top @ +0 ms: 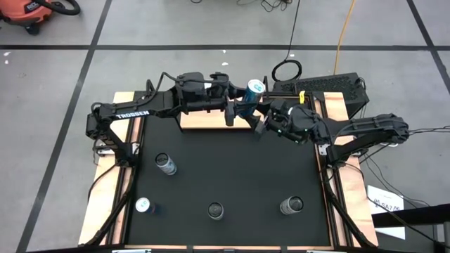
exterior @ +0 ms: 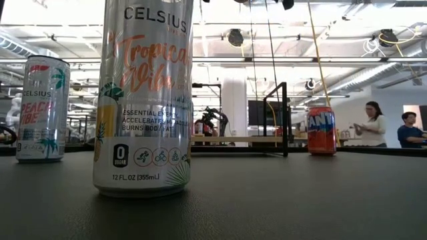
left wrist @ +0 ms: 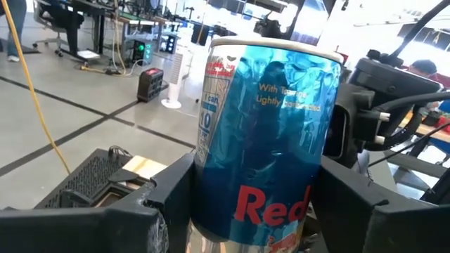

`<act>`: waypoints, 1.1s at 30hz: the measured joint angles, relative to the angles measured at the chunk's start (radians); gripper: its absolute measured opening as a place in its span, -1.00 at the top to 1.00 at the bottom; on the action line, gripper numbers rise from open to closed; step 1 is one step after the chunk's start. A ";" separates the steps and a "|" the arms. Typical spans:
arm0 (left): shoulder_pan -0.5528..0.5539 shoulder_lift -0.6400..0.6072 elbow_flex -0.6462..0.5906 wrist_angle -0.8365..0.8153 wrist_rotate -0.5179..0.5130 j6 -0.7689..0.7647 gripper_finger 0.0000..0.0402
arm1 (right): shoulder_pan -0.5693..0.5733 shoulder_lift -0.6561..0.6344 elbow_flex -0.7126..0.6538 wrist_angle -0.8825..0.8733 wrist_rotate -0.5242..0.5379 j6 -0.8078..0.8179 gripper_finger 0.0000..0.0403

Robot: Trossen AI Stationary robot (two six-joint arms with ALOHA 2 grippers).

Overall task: Place canned beverage on shelf
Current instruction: Put the right blue soda can on the shelf

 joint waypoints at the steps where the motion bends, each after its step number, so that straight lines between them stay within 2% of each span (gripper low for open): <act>1: 0.000 0.000 0.000 -0.001 -0.001 0.000 -0.13 | -0.002 0.000 0.000 -0.002 -0.010 0.001 -0.10; 4: 0.001 0.000 0.000 -0.007 -0.003 0.000 -0.16 | -0.004 -0.001 0.000 -0.016 -0.032 0.000 0.01; 8: 0.000 0.000 0.000 -0.028 0.021 0.001 -0.26 | -0.003 -0.015 0.001 -0.072 -0.057 -0.019 -0.03; 16: 0.018 -0.014 0.001 -0.067 0.189 -0.006 -0.53 | -0.015 -0.047 -0.001 -0.208 -0.262 -0.068 -0.06; 18: 0.018 -0.014 0.001 -0.068 0.204 -0.006 -0.59 | -0.020 -0.048 -0.002 -0.236 -0.291 -0.066 -0.06; 29: 0.018 -0.014 0.001 -0.075 0.247 0.001 -0.66 | -0.023 -0.048 -0.002 -0.235 -0.294 -0.068 -0.06; 33: 0.020 -0.014 0.001 -0.073 0.242 0.001 -0.58 | -0.023 -0.048 -0.002 -0.235 -0.293 -0.069 -0.06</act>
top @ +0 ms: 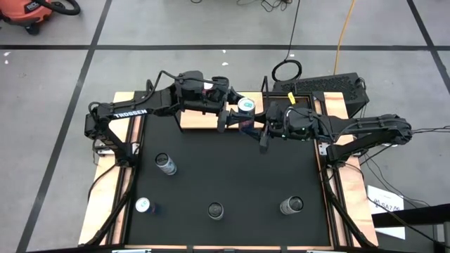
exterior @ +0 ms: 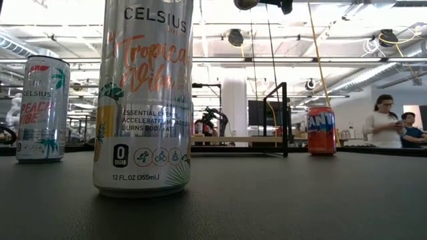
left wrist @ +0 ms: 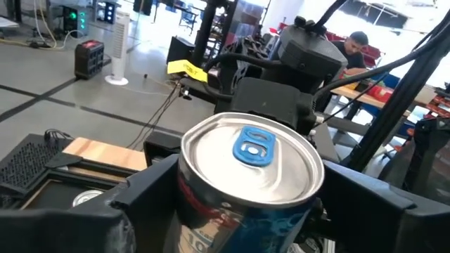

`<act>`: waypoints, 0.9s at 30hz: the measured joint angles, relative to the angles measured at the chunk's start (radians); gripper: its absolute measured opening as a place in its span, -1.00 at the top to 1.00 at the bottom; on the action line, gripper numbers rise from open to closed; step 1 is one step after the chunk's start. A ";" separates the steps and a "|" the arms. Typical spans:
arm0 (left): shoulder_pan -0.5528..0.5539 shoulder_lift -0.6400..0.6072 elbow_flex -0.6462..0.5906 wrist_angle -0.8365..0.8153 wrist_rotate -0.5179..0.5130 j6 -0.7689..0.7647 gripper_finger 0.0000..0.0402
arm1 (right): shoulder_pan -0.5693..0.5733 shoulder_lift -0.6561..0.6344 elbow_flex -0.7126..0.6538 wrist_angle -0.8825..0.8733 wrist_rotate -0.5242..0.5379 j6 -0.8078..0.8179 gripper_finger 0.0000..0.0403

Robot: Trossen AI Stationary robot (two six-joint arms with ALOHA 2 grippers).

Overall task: Place canned beverage on shelf
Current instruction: Put the right blue soda can on the shelf

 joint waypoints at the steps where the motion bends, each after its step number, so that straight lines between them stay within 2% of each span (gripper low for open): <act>1: 0.003 0.000 0.000 0.003 0.000 -0.002 -0.53 | 0.000 0.000 0.000 0.000 0.001 0.000 -0.06; 9: 0.032 0.000 0.000 0.004 0.002 0.009 -0.03 | -0.002 -0.001 0.002 -0.004 0.009 0.023 -0.08; 13: 0.049 0.002 0.000 -0.007 0.015 0.074 -0.02 | -0.008 -0.001 0.002 -0.035 0.027 0.020 -0.23; 19: 0.108 0.003 -0.007 -0.016 -0.030 0.165 -0.02 | 0.015 -0.023 0.004 -0.165 0.273 0.131 -0.53; 23: 0.161 0.000 -0.068 -0.014 -0.023 0.210 -0.03 | 0.040 -0.056 0.003 -0.235 0.396 0.197 -0.57; 27: 0.226 0.002 -0.172 0.056 -0.022 0.268 -0.04 | 0.061 -0.087 0.003 -0.283 0.428 0.242 -0.56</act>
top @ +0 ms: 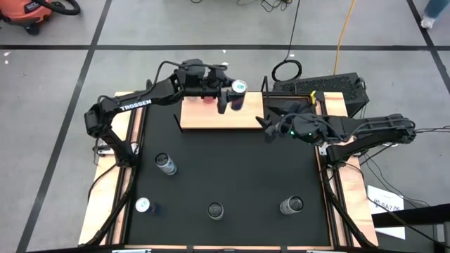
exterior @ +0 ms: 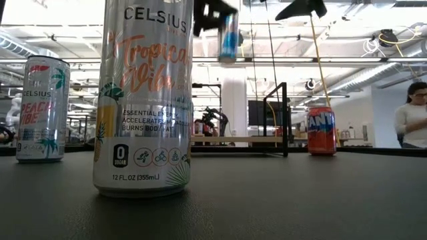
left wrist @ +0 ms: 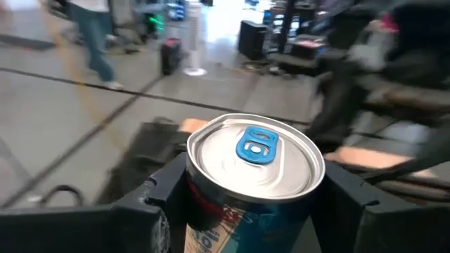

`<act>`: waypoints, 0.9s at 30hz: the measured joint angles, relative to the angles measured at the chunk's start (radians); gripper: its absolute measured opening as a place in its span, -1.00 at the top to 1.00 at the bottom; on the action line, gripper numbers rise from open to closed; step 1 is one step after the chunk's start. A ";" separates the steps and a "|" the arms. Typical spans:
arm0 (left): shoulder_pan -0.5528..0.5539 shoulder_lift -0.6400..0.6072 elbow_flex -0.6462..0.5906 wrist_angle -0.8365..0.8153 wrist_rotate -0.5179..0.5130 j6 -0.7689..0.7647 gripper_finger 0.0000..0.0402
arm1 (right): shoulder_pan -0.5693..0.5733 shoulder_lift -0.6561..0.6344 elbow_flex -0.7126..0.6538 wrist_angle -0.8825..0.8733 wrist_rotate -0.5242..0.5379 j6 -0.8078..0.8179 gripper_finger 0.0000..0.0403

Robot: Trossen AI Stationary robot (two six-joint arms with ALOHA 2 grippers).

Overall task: Place canned beverage on shelf
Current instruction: Put the right blue soda can on the shelf

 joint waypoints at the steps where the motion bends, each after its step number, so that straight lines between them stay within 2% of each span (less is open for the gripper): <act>1: 0.015 0.000 -0.029 0.030 -0.001 0.019 -0.04 | 0.003 -0.004 0.000 -0.010 0.002 0.009 -0.56; 7: 0.115 0.000 -0.209 0.216 0.004 0.043 -0.05 | 0.002 -0.008 -0.001 -0.033 0.003 0.035 -0.56; 12: 0.170 0.010 -0.313 0.301 -0.065 0.075 -0.05 | 0.002 -0.006 -0.001 -0.032 0.043 0.033 -0.56; 16: 0.177 0.036 -0.326 0.295 -0.057 0.069 -0.05 | -0.010 -0.006 -0.001 -0.022 0.056 0.032 -0.56; 27: 0.098 0.100 -0.324 0.328 -0.055 0.069 -0.06 | -0.038 -0.006 -0.002 -0.007 0.053 0.027 -0.56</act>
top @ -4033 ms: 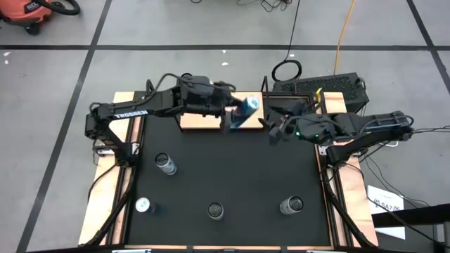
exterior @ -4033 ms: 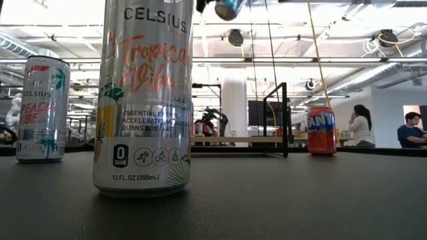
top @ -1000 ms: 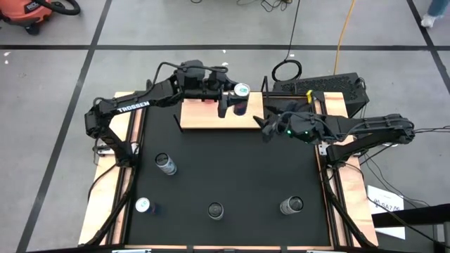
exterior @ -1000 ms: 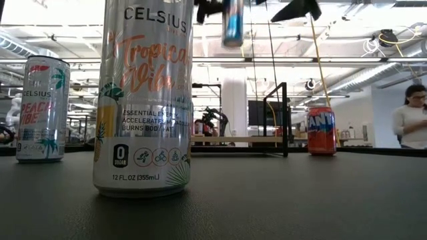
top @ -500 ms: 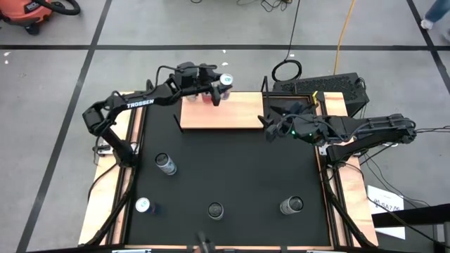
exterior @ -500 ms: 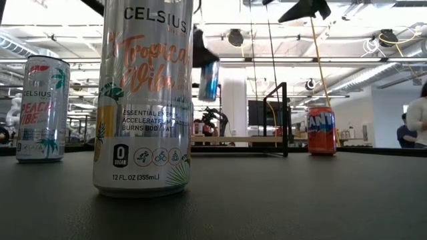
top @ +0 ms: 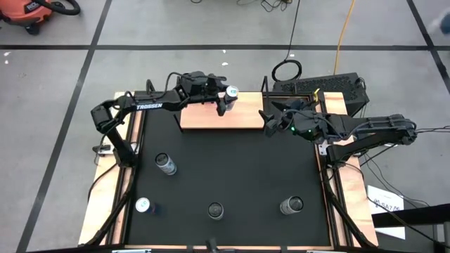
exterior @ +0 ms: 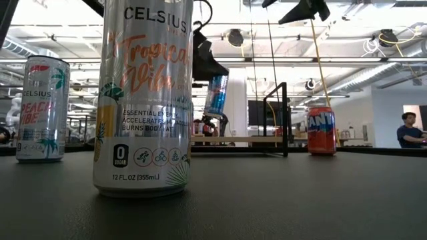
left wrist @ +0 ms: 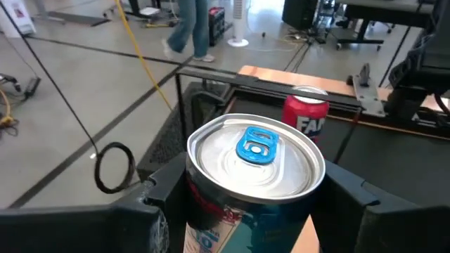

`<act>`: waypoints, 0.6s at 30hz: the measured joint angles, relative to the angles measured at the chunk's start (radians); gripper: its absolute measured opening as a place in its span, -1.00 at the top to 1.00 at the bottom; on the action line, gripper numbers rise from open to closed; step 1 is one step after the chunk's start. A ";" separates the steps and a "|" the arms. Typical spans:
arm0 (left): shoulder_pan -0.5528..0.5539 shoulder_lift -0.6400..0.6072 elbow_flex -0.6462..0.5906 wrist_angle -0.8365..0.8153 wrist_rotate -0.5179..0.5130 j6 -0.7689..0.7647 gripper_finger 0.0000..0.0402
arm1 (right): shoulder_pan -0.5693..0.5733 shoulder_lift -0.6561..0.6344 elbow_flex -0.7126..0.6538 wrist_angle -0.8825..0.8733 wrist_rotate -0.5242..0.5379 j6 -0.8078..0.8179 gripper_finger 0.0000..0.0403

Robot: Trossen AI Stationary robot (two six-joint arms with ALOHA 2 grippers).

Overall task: Place canned beverage on shelf
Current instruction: Put the right blue soda can on the shelf

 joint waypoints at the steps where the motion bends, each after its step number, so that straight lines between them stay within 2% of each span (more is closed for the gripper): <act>1: -0.006 0.008 0.001 0.003 0.000 -0.005 -0.06 | 0.000 0.000 0.000 0.002 0.000 -0.003 -0.56; 7: -0.029 0.058 0.001 0.002 0.002 -0.030 -0.06 | 0.000 0.000 0.000 0.005 -0.008 -0.019 -0.56; 10: -0.032 0.079 0.001 0.015 0.000 -0.031 -0.06 | 0.000 0.001 0.000 0.005 -0.055 -0.030 -0.56; 18: -0.032 0.114 0.002 0.042 0.009 -0.057 -0.06 | 0.000 0.031 0.000 0.006 -0.093 -0.033 -0.56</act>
